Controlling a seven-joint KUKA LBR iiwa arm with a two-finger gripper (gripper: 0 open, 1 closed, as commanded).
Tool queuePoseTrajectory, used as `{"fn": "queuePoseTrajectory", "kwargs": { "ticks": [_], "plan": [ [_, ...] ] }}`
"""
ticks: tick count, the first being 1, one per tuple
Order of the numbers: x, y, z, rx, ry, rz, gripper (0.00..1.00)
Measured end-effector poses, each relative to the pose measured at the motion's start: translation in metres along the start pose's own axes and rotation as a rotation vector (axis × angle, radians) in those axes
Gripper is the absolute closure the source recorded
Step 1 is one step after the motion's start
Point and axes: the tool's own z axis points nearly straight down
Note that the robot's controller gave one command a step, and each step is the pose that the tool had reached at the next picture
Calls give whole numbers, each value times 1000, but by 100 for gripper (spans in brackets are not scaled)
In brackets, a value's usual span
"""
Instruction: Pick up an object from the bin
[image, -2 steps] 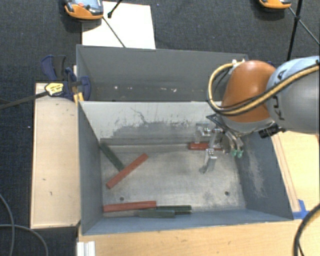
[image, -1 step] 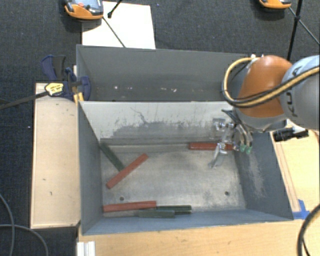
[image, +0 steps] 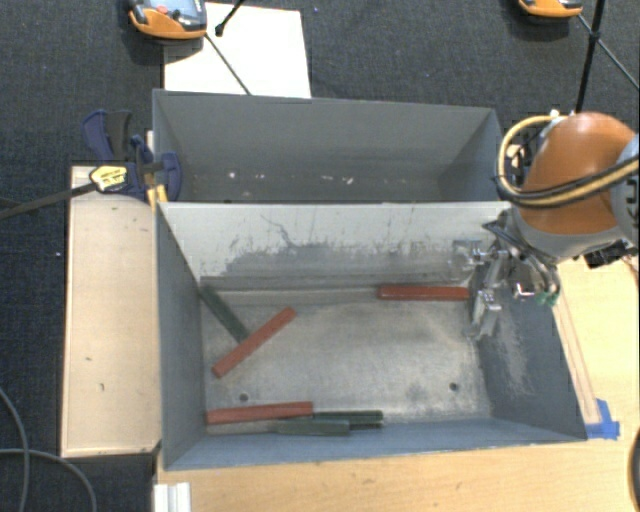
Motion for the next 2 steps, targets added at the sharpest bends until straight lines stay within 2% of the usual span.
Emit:
{"fn": "queuePoseTrajectory", "kwargs": {
  "ticks": [1,2],
  "plan": [
    [21,-37,-5,0,4,-14,0],
    [16,7,7,1,2,2,0]
  ]
}}
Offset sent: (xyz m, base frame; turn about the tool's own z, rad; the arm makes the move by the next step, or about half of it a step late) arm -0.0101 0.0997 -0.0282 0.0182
